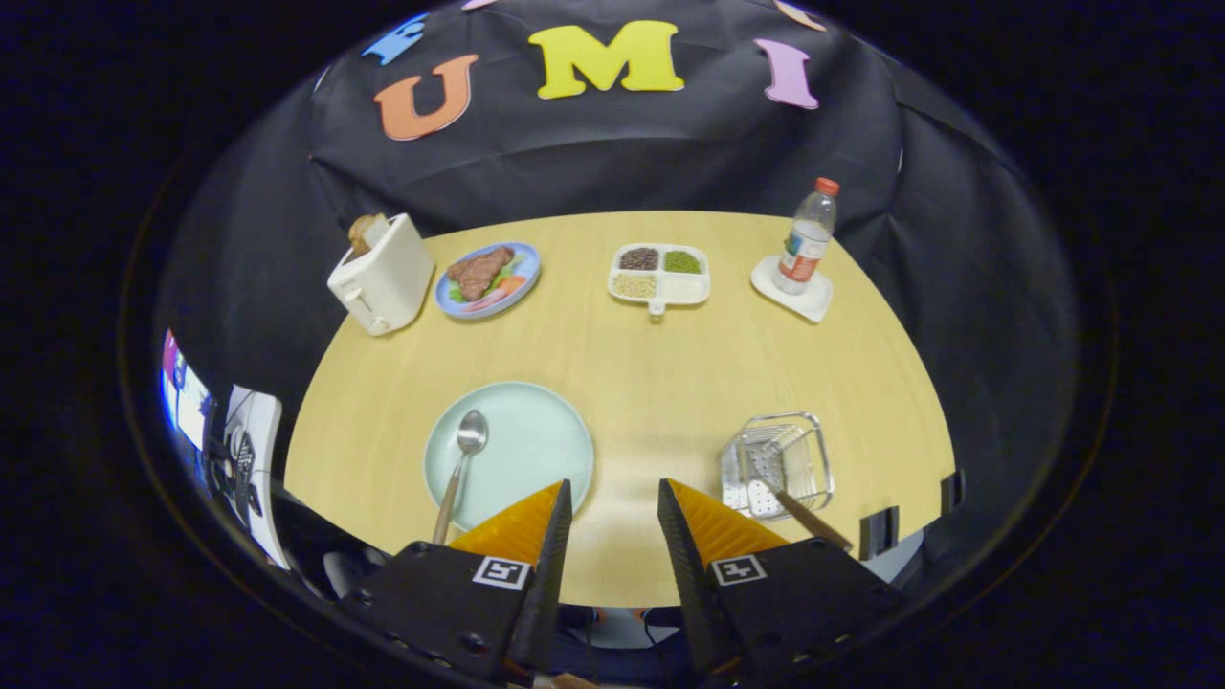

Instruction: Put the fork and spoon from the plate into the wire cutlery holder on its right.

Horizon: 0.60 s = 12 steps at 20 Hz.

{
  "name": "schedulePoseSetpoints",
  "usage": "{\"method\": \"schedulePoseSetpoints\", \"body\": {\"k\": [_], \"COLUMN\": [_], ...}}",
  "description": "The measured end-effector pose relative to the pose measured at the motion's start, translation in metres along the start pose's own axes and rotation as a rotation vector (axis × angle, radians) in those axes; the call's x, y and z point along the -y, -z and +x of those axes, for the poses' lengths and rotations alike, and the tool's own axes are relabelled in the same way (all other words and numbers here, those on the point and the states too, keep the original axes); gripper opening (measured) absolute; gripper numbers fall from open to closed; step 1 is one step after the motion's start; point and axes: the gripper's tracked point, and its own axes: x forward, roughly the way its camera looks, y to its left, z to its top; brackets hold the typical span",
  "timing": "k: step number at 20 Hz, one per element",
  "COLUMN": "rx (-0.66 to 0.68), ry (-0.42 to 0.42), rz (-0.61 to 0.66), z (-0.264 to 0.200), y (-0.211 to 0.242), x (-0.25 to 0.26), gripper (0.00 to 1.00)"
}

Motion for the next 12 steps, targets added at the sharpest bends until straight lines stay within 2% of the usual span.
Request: {"method": "schedulePoseSetpoints", "body": {"k": [3, 6, 7, 8, 12], "rx": [-0.019, -0.061, -0.077, -0.092, -0.187], "ry": [-0.033, -0.015, -0.002, 0.009, -0.023], "rz": [-0.051, -0.131, -0.144, -0.146, -0.052], "z": [0.015, 0.037, 0.045, 0.053, 0.083], "y": [0.006, 0.014, 0.017, 0.02, 0.036], "x": [-0.046, -0.078, -0.086, -0.092, -0.118], "gripper": [0.54, 0.56, 0.6, 0.61, 0.74]}}
